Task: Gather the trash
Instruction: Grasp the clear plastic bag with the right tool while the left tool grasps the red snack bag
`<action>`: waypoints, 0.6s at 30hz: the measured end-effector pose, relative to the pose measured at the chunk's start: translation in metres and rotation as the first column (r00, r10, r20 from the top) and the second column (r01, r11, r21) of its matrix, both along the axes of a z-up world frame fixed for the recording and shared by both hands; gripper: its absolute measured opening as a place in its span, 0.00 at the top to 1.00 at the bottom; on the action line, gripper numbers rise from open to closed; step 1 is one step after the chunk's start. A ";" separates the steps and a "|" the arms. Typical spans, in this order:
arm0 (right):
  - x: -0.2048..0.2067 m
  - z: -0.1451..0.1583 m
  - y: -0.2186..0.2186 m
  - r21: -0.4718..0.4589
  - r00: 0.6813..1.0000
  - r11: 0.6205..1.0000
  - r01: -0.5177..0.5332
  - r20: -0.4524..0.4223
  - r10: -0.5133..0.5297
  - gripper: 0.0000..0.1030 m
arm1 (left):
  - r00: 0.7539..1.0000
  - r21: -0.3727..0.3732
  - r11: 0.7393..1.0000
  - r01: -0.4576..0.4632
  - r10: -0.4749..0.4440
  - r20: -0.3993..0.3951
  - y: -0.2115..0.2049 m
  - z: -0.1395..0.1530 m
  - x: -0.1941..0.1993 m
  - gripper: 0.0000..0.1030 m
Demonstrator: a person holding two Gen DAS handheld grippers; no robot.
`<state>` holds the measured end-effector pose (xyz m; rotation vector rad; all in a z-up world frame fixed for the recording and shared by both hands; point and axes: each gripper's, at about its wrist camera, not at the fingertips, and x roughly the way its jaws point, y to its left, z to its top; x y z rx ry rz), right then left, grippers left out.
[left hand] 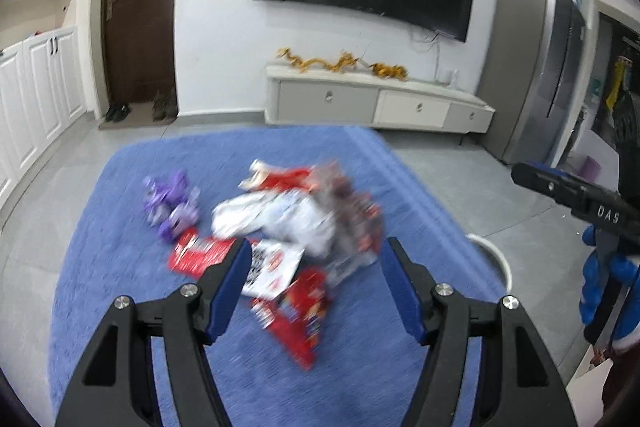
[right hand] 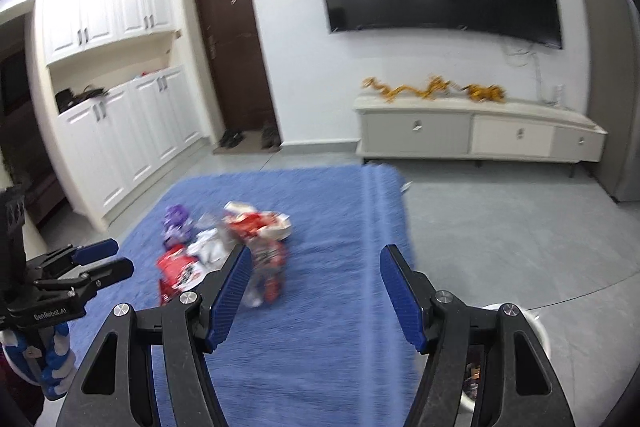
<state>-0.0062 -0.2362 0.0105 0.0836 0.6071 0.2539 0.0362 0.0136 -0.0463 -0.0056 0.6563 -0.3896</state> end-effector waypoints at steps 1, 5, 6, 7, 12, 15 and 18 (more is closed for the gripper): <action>0.007 -0.007 0.010 -0.002 1.000 1.000 -0.020 -0.018 0.020 0.37 | 1.000 0.003 1.000 -0.001 0.001 -0.016 0.004 -0.008 0.002 0.37; 0.029 -0.034 0.033 0.005 0.993 0.997 -0.072 -0.089 0.072 0.37 | 0.999 0.018 1.000 0.018 -0.017 -0.045 0.002 -0.028 0.007 0.37; 0.034 -0.040 0.036 0.009 0.992 0.997 -0.075 -0.104 0.076 0.37 | 0.998 0.025 0.999 0.027 -0.025 -0.051 0.000 -0.033 0.009 0.37; 0.044 -0.049 0.039 0.015 0.989 0.997 -0.077 -0.125 0.078 0.37 | 0.998 0.030 0.999 0.031 -0.029 -0.057 -0.001 -0.036 0.008 0.37; 0.074 -0.079 0.040 0.050 0.977 0.996 -0.073 -0.196 0.081 0.38 | 0.994 0.031 0.998 0.049 -0.045 -0.098 -0.006 -0.054 0.024 0.39; 0.094 -0.088 0.040 0.074 0.972 0.994 -0.075 -0.219 0.089 0.40 | 0.991 0.024 0.998 0.063 -0.059 -0.123 -0.005 -0.063 0.030 0.47; 0.110 -0.096 0.041 0.101 0.965 0.991 -0.085 -0.240 0.108 0.48 | 0.986 0.013 0.997 0.081 -0.078 -0.149 -0.005 -0.069 0.034 0.60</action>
